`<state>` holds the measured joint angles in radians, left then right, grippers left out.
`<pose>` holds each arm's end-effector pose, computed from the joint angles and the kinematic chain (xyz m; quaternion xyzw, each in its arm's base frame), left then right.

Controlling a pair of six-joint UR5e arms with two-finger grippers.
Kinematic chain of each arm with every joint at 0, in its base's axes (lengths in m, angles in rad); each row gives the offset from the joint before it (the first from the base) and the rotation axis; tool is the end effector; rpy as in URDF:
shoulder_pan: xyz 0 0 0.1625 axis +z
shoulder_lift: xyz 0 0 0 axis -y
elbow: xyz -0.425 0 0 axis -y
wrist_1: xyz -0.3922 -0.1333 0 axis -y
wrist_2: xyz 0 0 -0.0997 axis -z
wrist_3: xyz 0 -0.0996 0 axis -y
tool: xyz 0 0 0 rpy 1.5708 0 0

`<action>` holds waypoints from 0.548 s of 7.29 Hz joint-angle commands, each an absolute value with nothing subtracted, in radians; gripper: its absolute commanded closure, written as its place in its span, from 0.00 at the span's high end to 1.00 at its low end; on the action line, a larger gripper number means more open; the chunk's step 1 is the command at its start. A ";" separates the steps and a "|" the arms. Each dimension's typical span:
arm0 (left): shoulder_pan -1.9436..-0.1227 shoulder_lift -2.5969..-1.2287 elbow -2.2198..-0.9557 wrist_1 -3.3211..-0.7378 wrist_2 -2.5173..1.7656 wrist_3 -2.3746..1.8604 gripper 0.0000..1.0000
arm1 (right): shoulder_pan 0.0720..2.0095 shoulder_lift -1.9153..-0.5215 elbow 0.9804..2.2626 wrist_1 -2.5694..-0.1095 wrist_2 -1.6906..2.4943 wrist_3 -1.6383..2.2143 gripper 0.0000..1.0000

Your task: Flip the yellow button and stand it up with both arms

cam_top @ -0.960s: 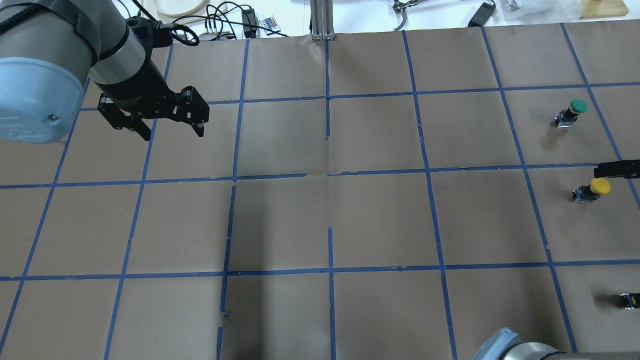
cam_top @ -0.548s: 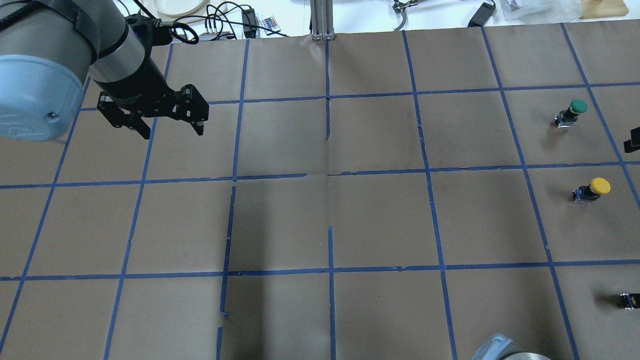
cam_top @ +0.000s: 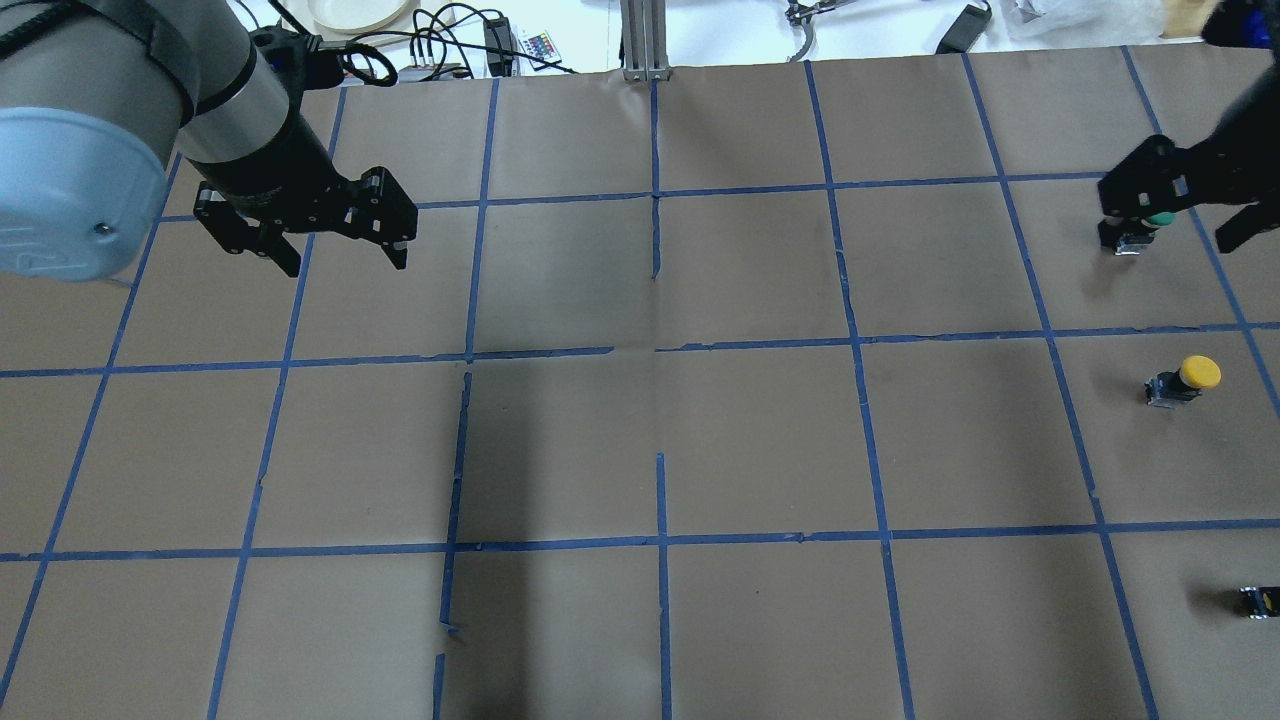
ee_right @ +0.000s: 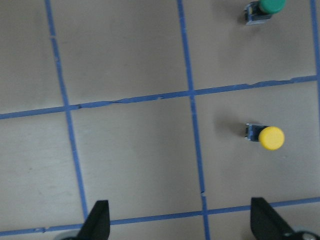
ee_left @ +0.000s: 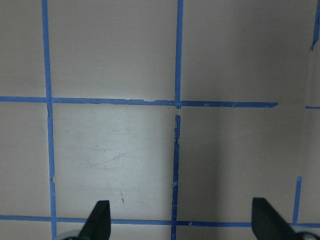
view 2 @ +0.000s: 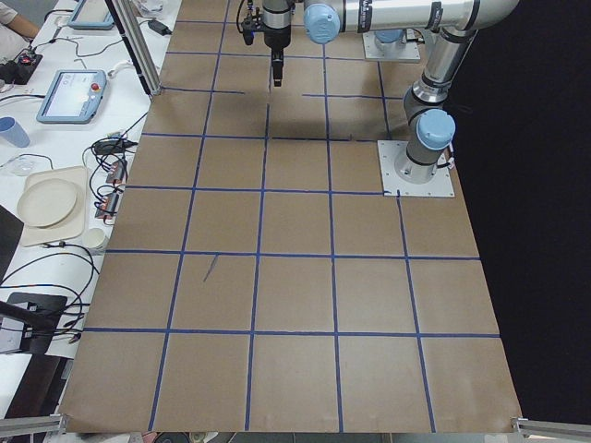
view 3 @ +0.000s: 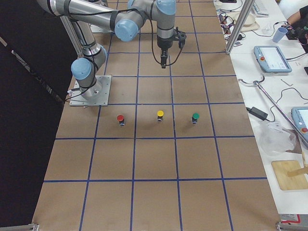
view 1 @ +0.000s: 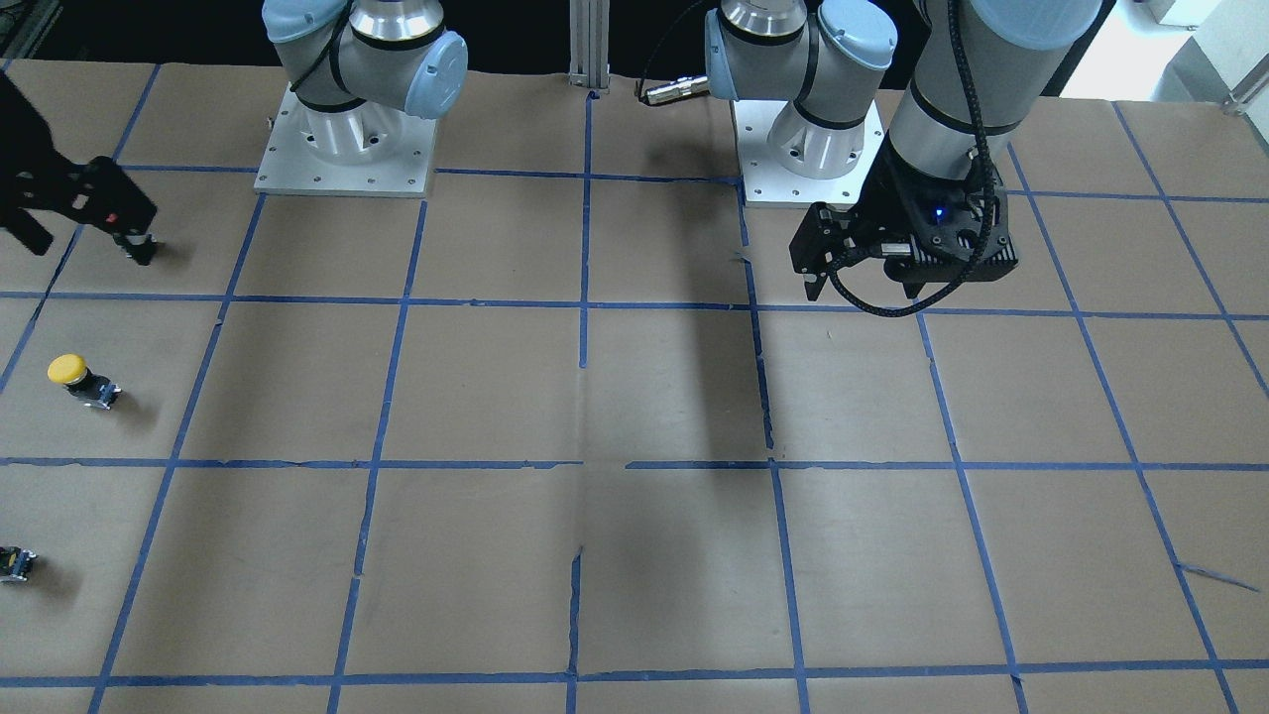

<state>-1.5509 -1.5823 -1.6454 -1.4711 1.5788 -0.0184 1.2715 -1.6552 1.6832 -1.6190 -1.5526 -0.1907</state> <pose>-0.1226 -0.4992 0.4555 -0.0192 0.9998 -0.0068 0.0040 -0.0059 -0.4774 0.4775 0.0542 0.9984 -0.0120 0.0064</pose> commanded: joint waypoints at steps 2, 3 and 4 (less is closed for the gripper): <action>-1.551 -1.586 -1.646 -1.471 1.578 -0.018 1.00 | 1.549 -1.684 1.667 -1.594 -1.559 -0.025 1.00; -1.551 -1.586 -1.646 -1.471 1.578 -0.018 1.00 | 1.571 -1.684 1.667 -1.586 -1.563 -0.025 1.00; -1.551 -1.586 -1.646 -1.471 1.578 -0.018 1.00 | 1.572 -1.687 1.666 -1.551 -1.548 -0.023 1.00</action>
